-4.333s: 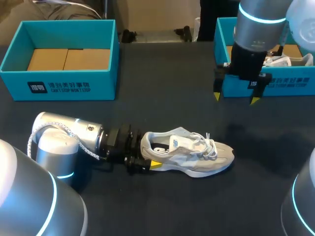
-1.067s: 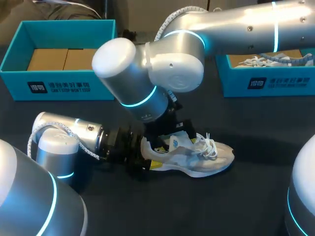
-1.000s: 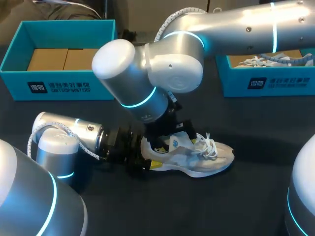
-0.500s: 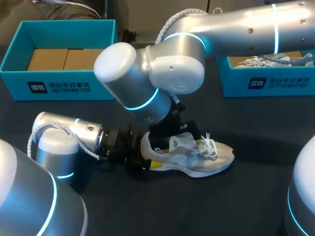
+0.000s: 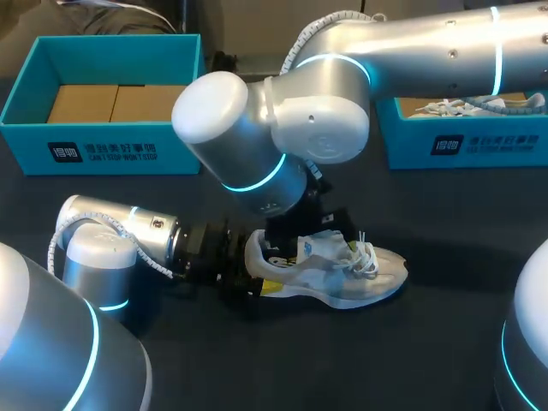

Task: Take the shoe out of the shoebox, open the shoe tongue, remove and reinsert the insole, then place the shoe into the shoebox

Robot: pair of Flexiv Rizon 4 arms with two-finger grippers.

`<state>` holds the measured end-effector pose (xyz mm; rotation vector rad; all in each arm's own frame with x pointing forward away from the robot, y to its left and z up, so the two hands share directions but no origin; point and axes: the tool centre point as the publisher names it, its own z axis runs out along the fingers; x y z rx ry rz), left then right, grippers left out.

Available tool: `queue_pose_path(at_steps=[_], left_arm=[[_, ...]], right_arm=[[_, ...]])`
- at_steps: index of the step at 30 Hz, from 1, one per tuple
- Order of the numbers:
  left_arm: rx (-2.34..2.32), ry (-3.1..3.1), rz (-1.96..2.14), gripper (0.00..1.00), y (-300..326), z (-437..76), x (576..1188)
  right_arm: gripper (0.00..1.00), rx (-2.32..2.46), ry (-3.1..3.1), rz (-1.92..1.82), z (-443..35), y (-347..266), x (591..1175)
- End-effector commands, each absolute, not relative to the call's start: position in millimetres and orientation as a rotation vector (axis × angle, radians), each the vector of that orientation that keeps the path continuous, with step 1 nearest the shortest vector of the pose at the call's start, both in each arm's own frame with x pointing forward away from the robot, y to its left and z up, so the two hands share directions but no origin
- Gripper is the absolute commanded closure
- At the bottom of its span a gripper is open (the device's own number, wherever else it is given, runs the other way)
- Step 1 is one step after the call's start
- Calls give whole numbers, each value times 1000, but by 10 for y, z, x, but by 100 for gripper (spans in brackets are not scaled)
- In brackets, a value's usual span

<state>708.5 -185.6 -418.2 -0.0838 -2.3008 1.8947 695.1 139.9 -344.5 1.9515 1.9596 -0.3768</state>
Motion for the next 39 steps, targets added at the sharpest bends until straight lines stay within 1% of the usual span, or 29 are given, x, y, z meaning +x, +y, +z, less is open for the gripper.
queue_pose_path(at_steps=[1, 9, 11, 12, 13, 15, 16, 17, 25, 27, 28, 29, 31, 33, 36, 37, 39], left_arm=[[-83, -2302, 1892, 100, -1859, -4175, 7092], [-83, -2302, 1892, 100, -1859, -4175, 7092], [-83, -2302, 1892, 100, -1859, -4175, 7092], [-83, -2302, 1892, 100, -1859, -4175, 7092], [-83, -2302, 1892, 100, -1859, -4175, 7092], [-83, -2302, 1892, 100, -1859, -4175, 7092], [-83, -2302, 1892, 100, -1859, -4175, 7092], [-83, -2302, 1892, 100, -1859, -4175, 7092], [-83, -2302, 1892, 100, -1859, -4175, 7092], [-83, -2302, 1892, 100, -1859, -4175, 7092], [-83, -2302, 1892, 100, -1859, -4175, 7092], [-83, -2302, 1892, 100, -1859, -4175, 7092], [-83, -2302, 1892, 100, -1859, -4175, 7092], [-83, -2302, 1892, 100, -1859, -4175, 7092], [-83, -2302, 1892, 100, -1859, -4175, 7092], [-83, -2302, 1892, 100, -1859, -4175, 7092], [-83, -2302, 1892, 100, -1859, -4175, 7092]], right_arm=[[0, 2333, 1423, -216, -3371, 1361, 6875], [0, 2399, 1430, -216, -3304, 1324, 6873], [11, 2405, 1439, -219, -3288, 1348, 6867], [25, 2412, 1443, -225, -3284, 1368, 6861], [33, 2415, 1451, -226, -3282, 1390, 6853], [38, 2417, 1458, -236, -3285, 1425, 6839], [47, 2418, 1467, -241, -3288, 1456, 6829], [51, 2417, 1470, -246, -3289, 1477, 6822], [56, 2442, 1511, -252, -3249, 1512, 6767], [61, 2446, 1532, -250, -3236, 1512, 6762], [62, 2450, 1535, -255, -3230, 1507, 6764], [64, 2452, 1558, -245, -3227, 1498, 6770], [76, 2457, 1558, -244, -3219, 1469, 6782], [84, 2464, 1578, -227, -3214, 1432, 6794], [94, 2474, 1599, -199, -3201, 1371, 6811], [100, 2479, 1607, -192, -3196, 1342, 6819], [100, 2483, 1634, -167, -3191, 1303, 6829]])
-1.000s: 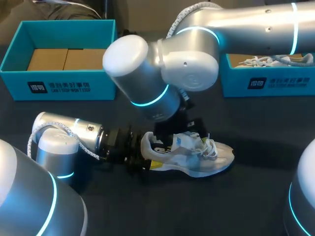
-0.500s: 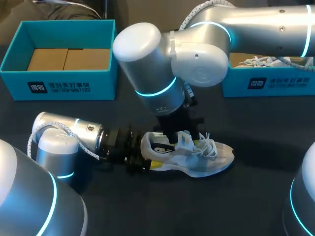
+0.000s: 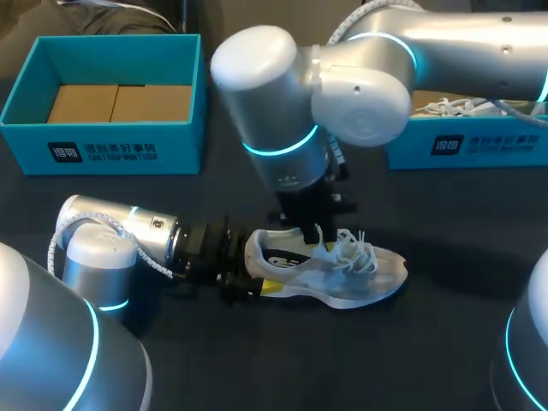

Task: Take the shoe out of the shoebox, open the shoe tongue, remove and reinsert the insole, then place the shoe into the shoebox

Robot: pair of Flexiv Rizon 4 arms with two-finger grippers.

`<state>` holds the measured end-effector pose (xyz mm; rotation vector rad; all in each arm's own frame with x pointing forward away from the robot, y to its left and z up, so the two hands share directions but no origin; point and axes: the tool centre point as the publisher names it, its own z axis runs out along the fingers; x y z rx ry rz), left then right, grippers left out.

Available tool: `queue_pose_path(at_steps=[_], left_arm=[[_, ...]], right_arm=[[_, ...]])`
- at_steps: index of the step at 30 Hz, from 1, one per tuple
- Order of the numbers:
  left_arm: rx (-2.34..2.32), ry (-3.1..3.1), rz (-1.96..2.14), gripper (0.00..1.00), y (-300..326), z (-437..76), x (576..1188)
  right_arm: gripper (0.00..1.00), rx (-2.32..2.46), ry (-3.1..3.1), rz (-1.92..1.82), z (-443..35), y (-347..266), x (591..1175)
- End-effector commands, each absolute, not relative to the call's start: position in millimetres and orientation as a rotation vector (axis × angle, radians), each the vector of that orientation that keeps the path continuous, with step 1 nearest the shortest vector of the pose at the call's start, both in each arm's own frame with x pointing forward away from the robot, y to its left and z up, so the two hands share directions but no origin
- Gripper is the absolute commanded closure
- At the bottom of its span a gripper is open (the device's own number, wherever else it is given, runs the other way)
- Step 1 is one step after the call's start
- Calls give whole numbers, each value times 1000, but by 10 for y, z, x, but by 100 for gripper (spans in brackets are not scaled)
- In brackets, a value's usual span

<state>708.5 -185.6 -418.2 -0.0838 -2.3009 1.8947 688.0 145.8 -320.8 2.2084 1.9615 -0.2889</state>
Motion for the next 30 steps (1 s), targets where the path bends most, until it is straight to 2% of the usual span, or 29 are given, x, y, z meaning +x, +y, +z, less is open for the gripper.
queue_pose_path(at_steps=[1, 18, 30], left_arm=[[-83, -2302, 1892, 100, -1859, -4175, 7092], [-83, -2302, 1892, 100, -1859, -4175, 7092], [-83, -2302, 1892, 100, -1859, -4175, 7092]], right_arm=[[100, 2484, 1658, -153, -3187, 1274, 6836], [100, 2523, 1720, -71, -3187, 1205, 6847], [100, 2590, 1817, 64, -3150, 752, 6988]])
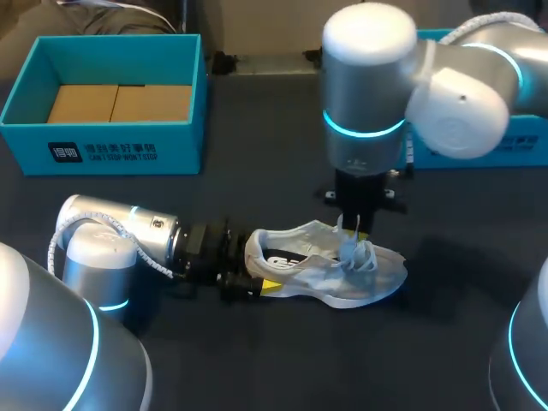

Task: Take the shoe out of the shoebox, open the shoe tongue, remove and reinsert the insole, then place the shoe into the shoebox

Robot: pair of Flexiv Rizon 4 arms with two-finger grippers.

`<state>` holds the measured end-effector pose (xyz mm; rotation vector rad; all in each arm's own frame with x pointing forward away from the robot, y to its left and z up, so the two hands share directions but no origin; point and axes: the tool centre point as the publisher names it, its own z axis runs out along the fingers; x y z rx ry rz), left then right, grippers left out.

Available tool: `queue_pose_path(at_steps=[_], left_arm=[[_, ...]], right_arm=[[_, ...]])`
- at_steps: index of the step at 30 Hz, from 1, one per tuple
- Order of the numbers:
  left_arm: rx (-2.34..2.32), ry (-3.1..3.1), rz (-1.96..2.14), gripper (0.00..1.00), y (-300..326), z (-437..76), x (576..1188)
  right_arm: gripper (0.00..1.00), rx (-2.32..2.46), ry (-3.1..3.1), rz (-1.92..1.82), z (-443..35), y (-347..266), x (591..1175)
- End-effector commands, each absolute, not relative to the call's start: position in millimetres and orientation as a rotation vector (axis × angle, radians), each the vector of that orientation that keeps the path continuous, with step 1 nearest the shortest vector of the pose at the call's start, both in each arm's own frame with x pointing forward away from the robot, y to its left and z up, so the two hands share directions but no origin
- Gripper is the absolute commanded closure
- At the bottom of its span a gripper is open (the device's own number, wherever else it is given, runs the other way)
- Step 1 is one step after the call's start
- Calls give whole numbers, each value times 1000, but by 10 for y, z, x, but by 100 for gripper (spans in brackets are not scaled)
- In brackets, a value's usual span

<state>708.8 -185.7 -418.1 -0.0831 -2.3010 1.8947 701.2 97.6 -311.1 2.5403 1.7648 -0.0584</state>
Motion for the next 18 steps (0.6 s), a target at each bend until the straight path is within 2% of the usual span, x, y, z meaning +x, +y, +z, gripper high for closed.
queue_pose_path(at_steps=[1, 18], left_arm=[[-83, -2302, 1892, 100, -1859, -4175, 7092], [-83, -2302, 1892, 100, -1859, -4175, 7092]], right_arm=[[100, 2598, 1829, 70, -3163, 729, 6994], [100, 2557, 2065, 222, -3326, 549, 6891]])
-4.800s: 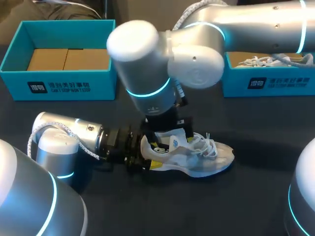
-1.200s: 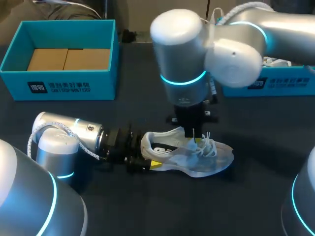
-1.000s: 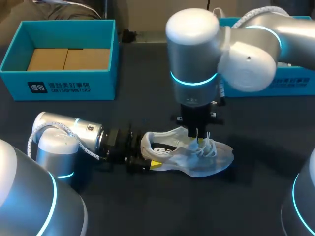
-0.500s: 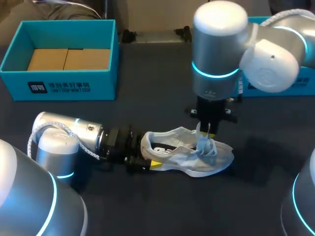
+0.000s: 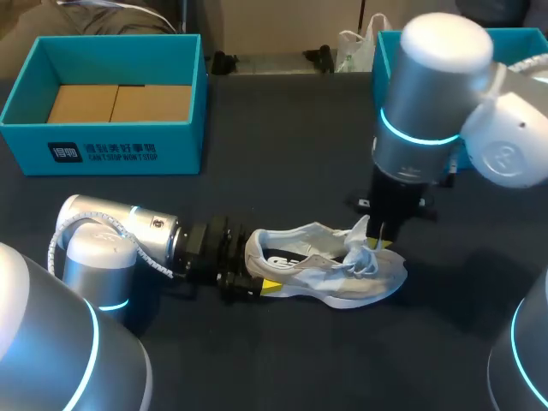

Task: Take the shoe out of the shoebox, open the shoe tongue, remove and reinsert the insole, then place the shoe into the shoebox

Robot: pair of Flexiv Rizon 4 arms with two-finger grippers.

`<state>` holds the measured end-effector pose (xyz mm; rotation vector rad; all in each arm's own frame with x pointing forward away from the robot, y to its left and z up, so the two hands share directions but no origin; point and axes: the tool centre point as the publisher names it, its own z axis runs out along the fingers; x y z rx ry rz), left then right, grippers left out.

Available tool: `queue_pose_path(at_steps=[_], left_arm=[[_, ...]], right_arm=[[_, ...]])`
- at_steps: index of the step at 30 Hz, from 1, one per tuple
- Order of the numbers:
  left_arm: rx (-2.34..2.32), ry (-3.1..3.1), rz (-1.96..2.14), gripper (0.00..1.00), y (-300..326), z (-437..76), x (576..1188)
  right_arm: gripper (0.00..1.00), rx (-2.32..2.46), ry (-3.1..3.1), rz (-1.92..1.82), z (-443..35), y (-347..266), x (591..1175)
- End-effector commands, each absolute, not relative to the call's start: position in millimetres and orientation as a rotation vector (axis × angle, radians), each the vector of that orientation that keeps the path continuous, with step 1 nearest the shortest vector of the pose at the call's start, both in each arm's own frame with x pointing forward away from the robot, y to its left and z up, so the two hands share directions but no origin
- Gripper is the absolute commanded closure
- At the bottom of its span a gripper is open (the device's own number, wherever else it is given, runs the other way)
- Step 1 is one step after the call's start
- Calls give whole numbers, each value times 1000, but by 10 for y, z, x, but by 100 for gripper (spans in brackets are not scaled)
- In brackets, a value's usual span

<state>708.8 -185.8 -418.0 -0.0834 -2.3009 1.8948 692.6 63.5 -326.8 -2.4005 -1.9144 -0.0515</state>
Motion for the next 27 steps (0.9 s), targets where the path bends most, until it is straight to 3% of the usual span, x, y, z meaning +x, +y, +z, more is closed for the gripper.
queue_pose_path(at_steps=[1, 20, 27], left_arm=[[-83, -2302, 1892, 100, -1859, -4175, 7092], [-83, -2302, 1892, 100, -1859, -4175, 7092], [-83, -2302, 1892, 100, -1859, -4175, 7092]], right_arm=[[100, -2315, -1880, -201, -3340, 537, 6887], [100, -2177, -2007, -225, -3636, 403, 6853], [68, -2200, -1990, -202, -3653, 369, 6843]])
